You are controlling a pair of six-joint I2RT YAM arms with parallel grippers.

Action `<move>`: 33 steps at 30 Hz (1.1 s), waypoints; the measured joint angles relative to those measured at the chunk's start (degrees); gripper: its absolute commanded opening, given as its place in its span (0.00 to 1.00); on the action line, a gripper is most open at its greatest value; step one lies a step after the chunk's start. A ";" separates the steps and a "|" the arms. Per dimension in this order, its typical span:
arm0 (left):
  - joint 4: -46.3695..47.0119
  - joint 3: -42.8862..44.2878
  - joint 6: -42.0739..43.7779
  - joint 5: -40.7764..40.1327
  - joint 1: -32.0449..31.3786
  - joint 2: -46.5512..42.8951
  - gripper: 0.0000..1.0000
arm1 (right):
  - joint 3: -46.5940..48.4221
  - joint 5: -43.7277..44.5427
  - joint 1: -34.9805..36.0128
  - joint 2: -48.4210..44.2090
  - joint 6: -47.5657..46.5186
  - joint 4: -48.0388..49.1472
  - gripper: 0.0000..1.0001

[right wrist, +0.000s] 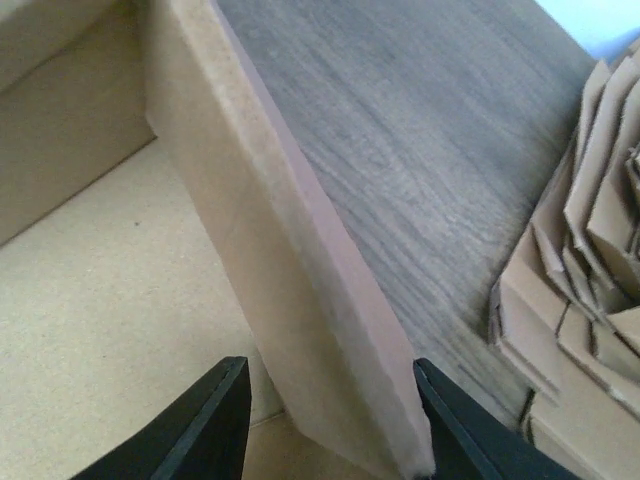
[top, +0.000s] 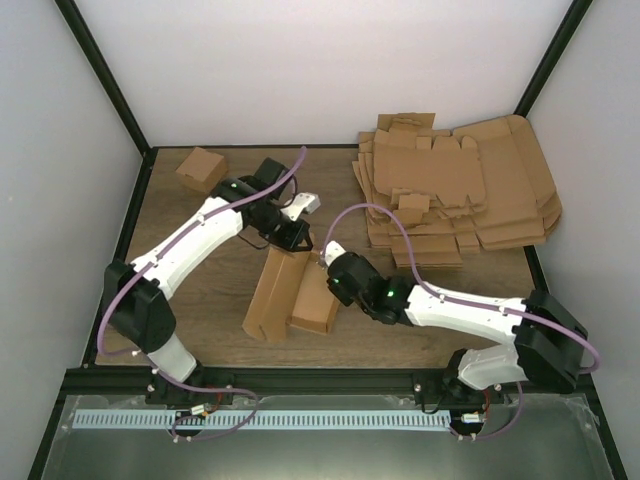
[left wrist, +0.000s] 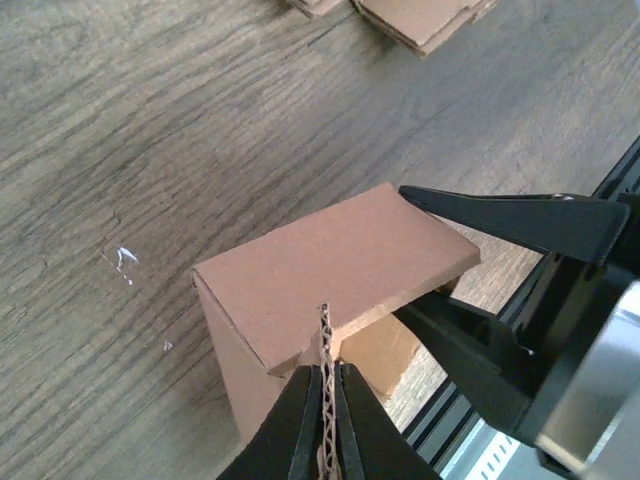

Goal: Fold the paper box

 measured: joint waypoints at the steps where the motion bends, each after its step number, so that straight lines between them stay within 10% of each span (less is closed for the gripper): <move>1: -0.17 0.09 0.57 0.02 0.00 0.42 0.04 | -0.76 -0.76 0.02 -0.90 0.35 0.11 0.44; 22: -11.93 8.52 6.38 -3.48 -0.22 15.63 0.04 | -0.28 -11.58 0.50 6.21 18.58 -3.41 0.44; 33: -11.74 9.22 7.34 -2.14 -2.47 21.79 0.04 | -4.83 -19.23 1.64 4.17 23.82 -4.07 0.74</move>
